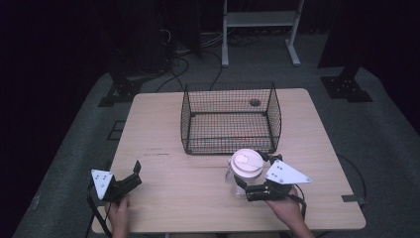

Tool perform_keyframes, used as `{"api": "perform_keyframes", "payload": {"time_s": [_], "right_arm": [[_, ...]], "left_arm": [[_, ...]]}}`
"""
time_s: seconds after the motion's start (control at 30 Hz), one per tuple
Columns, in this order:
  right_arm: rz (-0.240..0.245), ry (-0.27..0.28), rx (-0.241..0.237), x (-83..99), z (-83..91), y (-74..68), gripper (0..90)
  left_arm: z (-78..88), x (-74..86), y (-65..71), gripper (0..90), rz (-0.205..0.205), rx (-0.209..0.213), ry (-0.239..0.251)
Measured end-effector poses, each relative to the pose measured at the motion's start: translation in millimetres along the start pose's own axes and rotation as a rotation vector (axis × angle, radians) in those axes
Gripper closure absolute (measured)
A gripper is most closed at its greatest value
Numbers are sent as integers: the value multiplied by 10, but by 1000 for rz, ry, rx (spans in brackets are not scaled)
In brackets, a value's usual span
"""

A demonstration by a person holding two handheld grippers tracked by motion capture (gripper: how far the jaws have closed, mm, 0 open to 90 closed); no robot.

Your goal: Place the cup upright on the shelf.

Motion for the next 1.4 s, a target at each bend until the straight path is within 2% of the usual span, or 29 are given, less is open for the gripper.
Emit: {"api": "perform_keyframes", "payload": {"time_s": [1.0,1.4], "right_arm": [[17,28,11,-535,72,276,42],[38,41,18,-750,82,352,42]], "left_arm": [[4,1,-10,0,6,0,1],[4,0,-5,0,6,1,3]]}}
Point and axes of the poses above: each handheld gripper's, and its own axes: z roughly backward along the jaws, x roughly out of its underside, y roughly to its right, the point moved 4 cm from there along -z, roughly forward along the jaws, and after that the axes turned 7 degrees about -y, right-handed, at the moved point
